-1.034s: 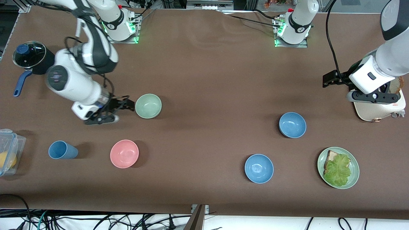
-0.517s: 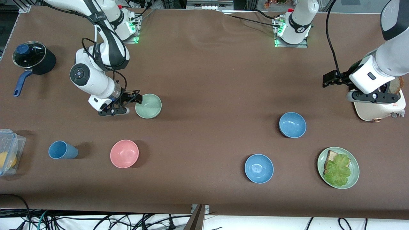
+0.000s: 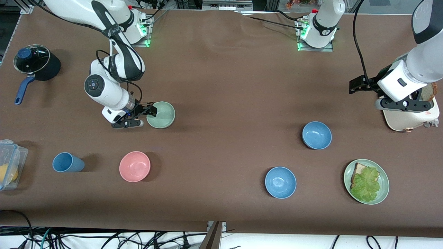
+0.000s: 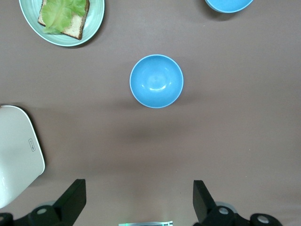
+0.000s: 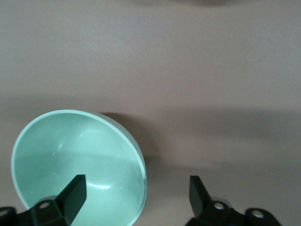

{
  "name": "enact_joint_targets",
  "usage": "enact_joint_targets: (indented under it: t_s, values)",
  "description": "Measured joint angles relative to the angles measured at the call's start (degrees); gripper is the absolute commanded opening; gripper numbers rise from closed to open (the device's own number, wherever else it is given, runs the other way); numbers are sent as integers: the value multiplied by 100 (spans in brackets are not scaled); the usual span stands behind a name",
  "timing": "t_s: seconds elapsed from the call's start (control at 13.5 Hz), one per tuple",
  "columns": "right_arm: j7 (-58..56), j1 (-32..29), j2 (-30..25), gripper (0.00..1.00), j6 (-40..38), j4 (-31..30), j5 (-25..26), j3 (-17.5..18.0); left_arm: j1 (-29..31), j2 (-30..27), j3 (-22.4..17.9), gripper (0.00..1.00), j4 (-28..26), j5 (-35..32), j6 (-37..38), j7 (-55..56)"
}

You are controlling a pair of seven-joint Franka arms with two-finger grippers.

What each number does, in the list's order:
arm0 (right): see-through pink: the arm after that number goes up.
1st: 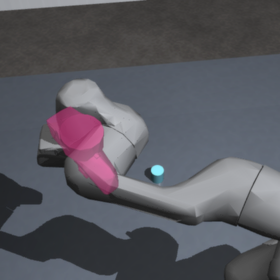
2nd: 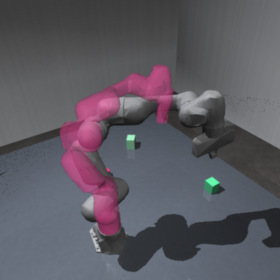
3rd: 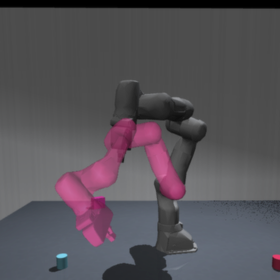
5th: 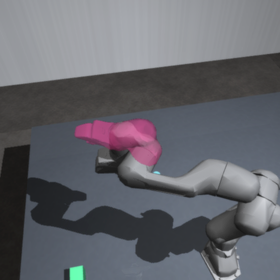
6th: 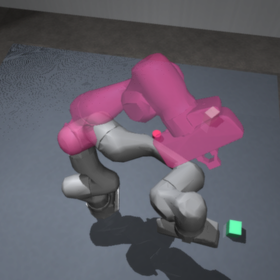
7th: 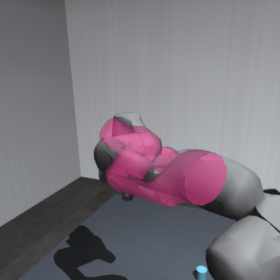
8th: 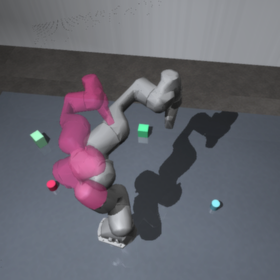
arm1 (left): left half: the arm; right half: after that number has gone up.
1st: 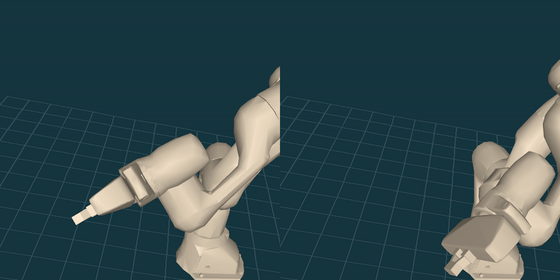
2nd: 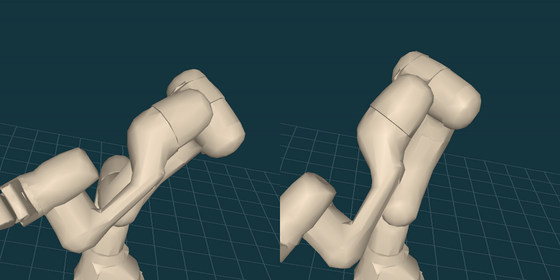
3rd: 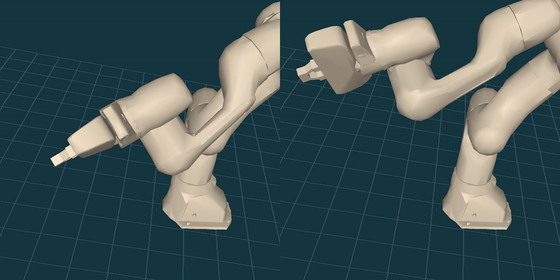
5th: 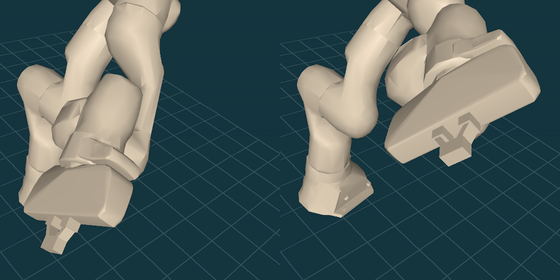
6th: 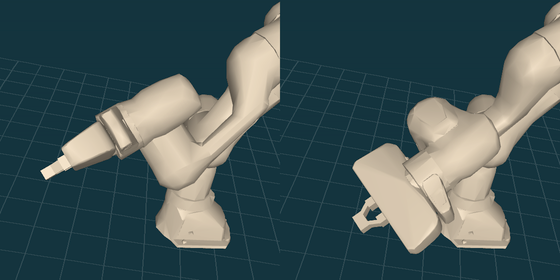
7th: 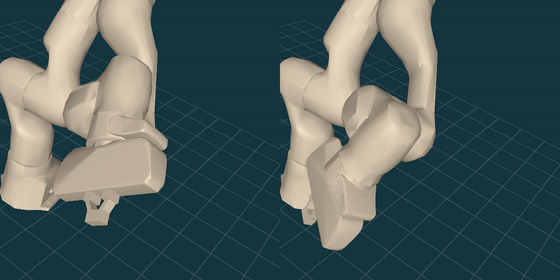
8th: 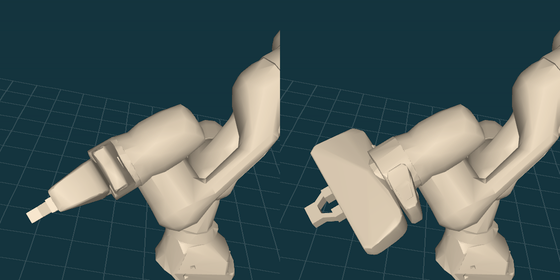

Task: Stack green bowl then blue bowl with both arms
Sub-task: 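Close the right gripper on the green bowl's rim, then carry the green bowl with the right gripper toward the table center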

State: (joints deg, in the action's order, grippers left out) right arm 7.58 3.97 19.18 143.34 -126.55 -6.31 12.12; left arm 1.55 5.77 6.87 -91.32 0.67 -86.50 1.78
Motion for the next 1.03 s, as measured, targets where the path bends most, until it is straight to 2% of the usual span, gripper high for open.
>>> enact_joint_targets:
  t_s: [0.07, 0.44, 0.67, 0.81, 1.03]
  values:
    - [89, 1, 34, 37, 4, -3, 0, 0, 0, 0, 0, 100, 0, 0, 2, 0]
    - [191, 55, 79, 0, 5, -20, -1, 9, -1, 0, 1, 100, 0, 0, 11, 0]
    - [284, 63, 81, 0, 6, -22, -3, 12, -2, 0, 1, 100, 0, 0, 11, 0]
    - [342, 81, 59, 0, 53, 53, -3, 136, 1, 1, -2, 100, 0, 0, 12, 0]
    - [662, 438, 22, 0, 47, 612, -3, 423, 10, 4, -11, 100, 0, 0, 14, 0]
